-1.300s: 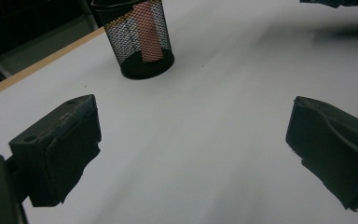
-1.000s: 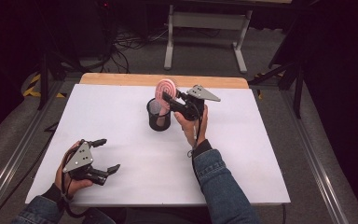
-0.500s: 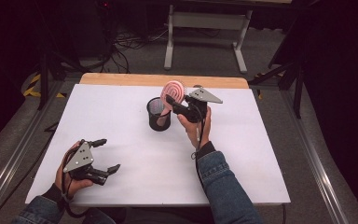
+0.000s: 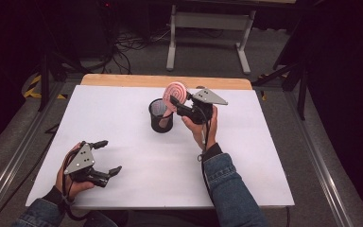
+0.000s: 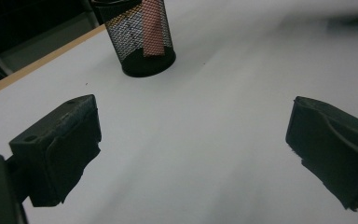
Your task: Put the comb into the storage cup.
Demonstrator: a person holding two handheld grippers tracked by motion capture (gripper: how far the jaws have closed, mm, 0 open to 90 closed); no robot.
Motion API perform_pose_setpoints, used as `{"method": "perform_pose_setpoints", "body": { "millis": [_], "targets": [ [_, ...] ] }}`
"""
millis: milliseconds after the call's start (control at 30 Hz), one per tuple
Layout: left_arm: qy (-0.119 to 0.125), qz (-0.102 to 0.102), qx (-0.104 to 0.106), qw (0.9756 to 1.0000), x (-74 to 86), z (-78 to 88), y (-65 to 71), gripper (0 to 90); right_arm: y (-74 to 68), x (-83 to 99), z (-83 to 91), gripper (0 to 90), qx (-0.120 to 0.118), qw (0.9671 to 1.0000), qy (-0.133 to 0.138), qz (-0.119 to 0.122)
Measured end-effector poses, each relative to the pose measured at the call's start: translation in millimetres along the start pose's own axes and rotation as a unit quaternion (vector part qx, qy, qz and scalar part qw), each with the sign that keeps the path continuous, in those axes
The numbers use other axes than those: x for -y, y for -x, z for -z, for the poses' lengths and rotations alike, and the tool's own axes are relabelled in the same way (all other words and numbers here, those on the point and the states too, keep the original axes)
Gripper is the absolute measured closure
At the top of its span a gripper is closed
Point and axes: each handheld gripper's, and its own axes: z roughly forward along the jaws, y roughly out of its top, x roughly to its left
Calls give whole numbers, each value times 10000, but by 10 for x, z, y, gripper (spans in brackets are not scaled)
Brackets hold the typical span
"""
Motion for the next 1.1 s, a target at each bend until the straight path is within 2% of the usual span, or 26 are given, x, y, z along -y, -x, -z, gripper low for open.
{"method": "perform_pose_setpoints", "body": {
  "millis": [133,433,500,600,733,800,1100],
  "targets": [
    [4,3,-5,10000,-2,0,1,42,-22,-51,17,452,25,9998,-22,192],
    [4,0,-11,10000,-3,2,1,42,-31,-96,37,383,92,9990,-108,413],
    [0,-3,-7,10000,-2,3,-2,42,-35,-112,35,358,133,9981,-175,574],
    [3,7,-10,10000,-2,1,1,42,-43,-120,32,334,132,9977,-204,638],
    [-6,5,-5,10000,-1,0,1,42,-71,-142,30,279,243,9959,-270,831],
    [-1,7,-5,10000,-3,1,3,42,-84,-154,29,222,300,9953,-278,877],
    [-3,6,-7,10000,-3,2,2,42,-93,-177,26,113,381,9947,-284,909]
  ]
}}
